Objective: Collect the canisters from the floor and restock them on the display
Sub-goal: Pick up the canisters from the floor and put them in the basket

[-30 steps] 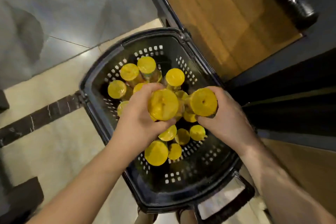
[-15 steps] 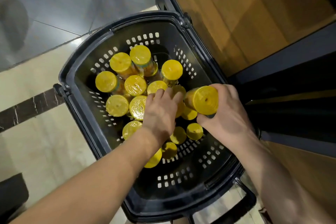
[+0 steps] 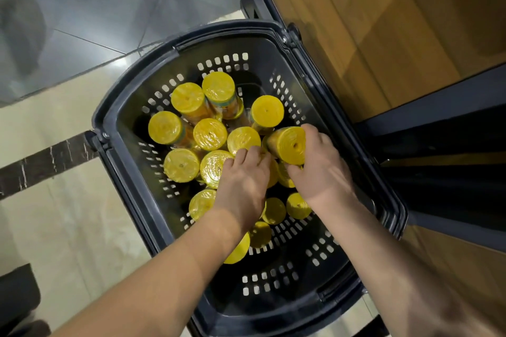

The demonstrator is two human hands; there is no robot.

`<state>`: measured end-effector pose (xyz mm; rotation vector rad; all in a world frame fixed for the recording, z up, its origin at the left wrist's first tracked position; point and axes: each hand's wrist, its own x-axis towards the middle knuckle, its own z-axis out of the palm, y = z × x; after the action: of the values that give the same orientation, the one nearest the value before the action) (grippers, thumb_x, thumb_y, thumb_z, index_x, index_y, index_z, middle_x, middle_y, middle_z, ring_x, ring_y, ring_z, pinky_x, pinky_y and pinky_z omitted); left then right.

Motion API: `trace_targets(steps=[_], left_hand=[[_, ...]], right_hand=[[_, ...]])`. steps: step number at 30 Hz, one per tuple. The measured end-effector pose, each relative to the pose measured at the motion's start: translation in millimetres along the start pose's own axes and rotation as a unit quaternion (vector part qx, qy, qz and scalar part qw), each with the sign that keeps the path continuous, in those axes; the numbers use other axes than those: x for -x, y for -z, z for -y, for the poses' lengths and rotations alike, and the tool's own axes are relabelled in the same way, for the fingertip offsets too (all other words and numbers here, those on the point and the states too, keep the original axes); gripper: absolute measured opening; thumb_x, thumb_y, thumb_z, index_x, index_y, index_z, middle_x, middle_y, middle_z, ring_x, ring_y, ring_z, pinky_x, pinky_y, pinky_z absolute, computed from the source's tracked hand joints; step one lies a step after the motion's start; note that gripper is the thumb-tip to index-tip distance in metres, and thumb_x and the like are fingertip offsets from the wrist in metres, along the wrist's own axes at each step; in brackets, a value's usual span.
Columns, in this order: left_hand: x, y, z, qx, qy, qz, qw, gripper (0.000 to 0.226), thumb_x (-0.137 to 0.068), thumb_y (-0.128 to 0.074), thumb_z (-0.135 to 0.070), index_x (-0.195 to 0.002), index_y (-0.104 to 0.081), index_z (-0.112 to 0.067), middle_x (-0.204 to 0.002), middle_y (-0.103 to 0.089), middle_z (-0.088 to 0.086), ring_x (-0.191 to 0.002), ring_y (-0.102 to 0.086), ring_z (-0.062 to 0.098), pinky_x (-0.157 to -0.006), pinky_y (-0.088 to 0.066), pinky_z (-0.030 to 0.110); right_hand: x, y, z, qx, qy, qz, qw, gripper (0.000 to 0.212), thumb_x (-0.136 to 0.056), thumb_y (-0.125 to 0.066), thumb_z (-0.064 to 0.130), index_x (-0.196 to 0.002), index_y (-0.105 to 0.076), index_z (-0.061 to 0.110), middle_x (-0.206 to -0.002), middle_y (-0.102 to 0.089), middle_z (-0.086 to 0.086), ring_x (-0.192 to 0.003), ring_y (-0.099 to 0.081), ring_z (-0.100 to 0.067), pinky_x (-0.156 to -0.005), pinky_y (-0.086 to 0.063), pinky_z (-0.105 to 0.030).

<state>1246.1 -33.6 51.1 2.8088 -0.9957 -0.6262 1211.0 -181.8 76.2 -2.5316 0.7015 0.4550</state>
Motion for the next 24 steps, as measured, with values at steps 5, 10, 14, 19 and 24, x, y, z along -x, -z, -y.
trace_targets(steps=[5,10,14,19,24], left_hand=[[26.7,12.5,16.7,0.103,0.026,-0.018,0.994,0.057,-0.083,-0.074,-0.024,-0.137,-0.056,-0.020,-0.143,-0.048,0.009,-0.128,-0.048,0.035,-0.098,-0.048,0.049],[45.6,22.0,33.8,0.192,0.055,-0.074,0.977,0.042,-0.086,-0.072,-0.022,-0.127,-0.061,-0.021,-0.136,-0.052,0.008,-0.122,-0.051,0.034,-0.092,-0.051,0.050],[44.9,39.1,36.1,0.193,0.069,-0.093,0.974,0.044,-0.091,-0.068,-0.028,-0.133,-0.057,-0.025,-0.142,-0.047,0.002,-0.128,-0.044,0.025,-0.103,-0.047,0.045],[44.1,85.0,35.8,0.217,0.044,-0.133,0.966,0.046,-0.085,-0.073,-0.018,-0.129,-0.060,-0.019,-0.130,-0.053,-0.002,-0.122,-0.049,0.021,-0.100,-0.047,0.041],[46.3,165.1,32.7,0.187,0.026,-0.164,0.968,0.046,-0.087,-0.070,-0.034,-0.131,-0.058,-0.026,-0.133,-0.052,-0.008,-0.126,-0.047,0.016,-0.106,-0.039,0.035]], right_hand=[[-24.7,-19.8,6.2,-0.024,-0.003,0.020,1.000,0.076,-0.091,-0.075,0.031,-0.151,-0.031,0.018,-0.140,-0.050,-0.010,-0.119,-0.060,-0.033,-0.085,-0.054,-0.041],[-43.0,-27.1,9.0,-0.040,-0.047,0.090,0.994,0.076,-0.096,-0.067,0.023,-0.157,-0.022,0.016,-0.150,-0.042,-0.013,-0.135,-0.047,-0.034,-0.100,-0.047,-0.044],[-44.2,-16.0,11.0,-0.062,-0.081,0.129,0.986,0.081,-0.098,-0.060,0.022,-0.162,-0.010,0.019,-0.157,-0.035,-0.014,-0.140,-0.040,-0.035,-0.105,-0.043,-0.046],[-23.3,30.6,23.1,0.023,-0.027,0.074,0.997,0.047,-0.098,-0.059,0.034,-0.140,-0.046,0.019,-0.132,-0.053,-0.006,-0.113,-0.059,-0.030,-0.083,-0.049,-0.039],[19.9,106.7,58.0,0.040,0.060,0.030,0.997,0.041,-0.099,-0.058,0.041,-0.135,-0.050,0.023,-0.131,-0.050,0.001,-0.115,-0.057,-0.025,-0.086,-0.047,-0.038]])
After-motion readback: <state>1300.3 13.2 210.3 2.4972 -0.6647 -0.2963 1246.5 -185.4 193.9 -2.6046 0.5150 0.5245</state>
